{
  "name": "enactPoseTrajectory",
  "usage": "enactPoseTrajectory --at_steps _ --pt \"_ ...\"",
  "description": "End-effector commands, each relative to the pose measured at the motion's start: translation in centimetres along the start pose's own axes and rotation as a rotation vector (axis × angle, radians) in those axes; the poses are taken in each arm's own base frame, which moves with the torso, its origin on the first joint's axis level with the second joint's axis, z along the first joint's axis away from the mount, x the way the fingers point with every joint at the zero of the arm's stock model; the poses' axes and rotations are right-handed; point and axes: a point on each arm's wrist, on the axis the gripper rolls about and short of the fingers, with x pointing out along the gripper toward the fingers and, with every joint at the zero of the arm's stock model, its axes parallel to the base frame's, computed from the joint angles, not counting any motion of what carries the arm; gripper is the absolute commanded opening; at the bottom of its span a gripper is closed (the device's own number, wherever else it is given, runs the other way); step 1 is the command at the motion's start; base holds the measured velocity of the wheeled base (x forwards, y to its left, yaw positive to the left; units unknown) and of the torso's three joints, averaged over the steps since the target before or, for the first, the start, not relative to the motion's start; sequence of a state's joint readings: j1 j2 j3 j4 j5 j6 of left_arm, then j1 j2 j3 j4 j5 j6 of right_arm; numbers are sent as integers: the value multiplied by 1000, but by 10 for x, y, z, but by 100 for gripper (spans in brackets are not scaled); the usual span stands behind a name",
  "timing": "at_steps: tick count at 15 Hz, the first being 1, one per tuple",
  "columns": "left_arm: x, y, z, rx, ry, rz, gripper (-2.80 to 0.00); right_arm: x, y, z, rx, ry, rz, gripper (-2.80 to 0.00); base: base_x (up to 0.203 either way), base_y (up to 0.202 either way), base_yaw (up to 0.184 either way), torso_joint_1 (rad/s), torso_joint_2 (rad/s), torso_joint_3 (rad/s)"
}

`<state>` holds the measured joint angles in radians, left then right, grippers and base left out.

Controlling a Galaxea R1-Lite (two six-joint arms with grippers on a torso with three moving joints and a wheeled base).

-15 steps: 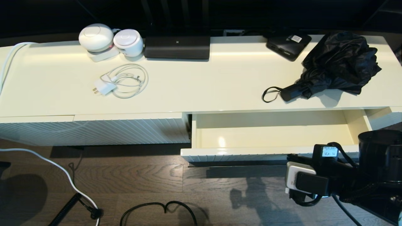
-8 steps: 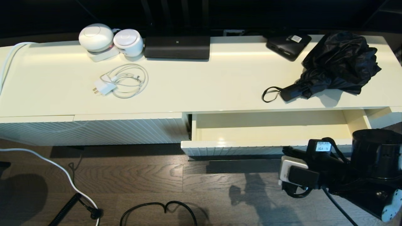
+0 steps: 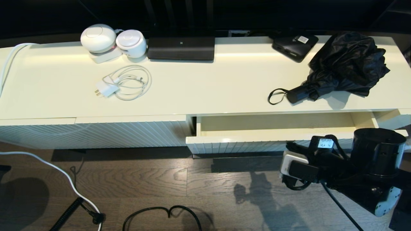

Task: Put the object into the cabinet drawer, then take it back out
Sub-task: Close the drawer

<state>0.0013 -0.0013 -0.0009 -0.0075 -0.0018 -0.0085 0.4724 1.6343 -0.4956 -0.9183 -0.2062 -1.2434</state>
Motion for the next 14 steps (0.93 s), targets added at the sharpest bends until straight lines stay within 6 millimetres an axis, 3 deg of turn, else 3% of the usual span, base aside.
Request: enactPoseTrajectory --at_steps 1,14 --pt "0 0 0 1 -1 1 -280 7 -2 -3 -14 13 -11 -280 0 0 0 0 0 0" --pt "0 0 0 0 -1 1 -280 33 -30 -17 -70 -49 -79 -280 0 0 0 0 0 0"
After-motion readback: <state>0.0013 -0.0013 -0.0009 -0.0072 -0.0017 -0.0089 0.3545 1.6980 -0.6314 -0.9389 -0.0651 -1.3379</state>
